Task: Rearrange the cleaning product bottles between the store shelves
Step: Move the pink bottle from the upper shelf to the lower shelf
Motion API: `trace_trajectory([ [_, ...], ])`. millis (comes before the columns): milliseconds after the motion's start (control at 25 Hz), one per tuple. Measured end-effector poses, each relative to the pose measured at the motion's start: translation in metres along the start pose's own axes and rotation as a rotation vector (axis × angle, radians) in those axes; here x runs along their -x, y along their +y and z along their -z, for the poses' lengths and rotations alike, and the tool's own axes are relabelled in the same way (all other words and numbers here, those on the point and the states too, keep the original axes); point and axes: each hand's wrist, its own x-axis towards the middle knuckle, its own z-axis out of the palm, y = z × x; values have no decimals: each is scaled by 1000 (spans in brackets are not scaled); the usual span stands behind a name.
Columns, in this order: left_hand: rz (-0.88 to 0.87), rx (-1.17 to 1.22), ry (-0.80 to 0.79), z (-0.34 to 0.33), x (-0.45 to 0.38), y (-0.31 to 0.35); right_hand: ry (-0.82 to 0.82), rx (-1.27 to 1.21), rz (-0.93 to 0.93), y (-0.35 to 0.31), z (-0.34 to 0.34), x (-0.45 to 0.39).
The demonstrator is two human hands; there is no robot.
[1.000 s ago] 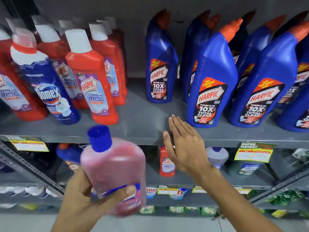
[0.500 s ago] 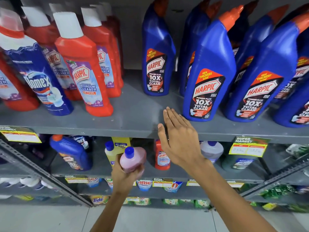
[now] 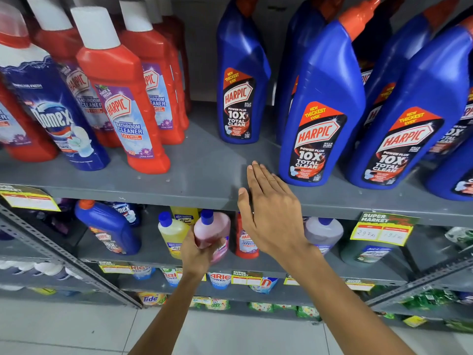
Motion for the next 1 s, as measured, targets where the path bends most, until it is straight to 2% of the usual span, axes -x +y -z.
trace_trajectory([
  [1000, -9, 9, -88, -3, -14, -1, 82, -11, 12, 1, -5, 1],
])
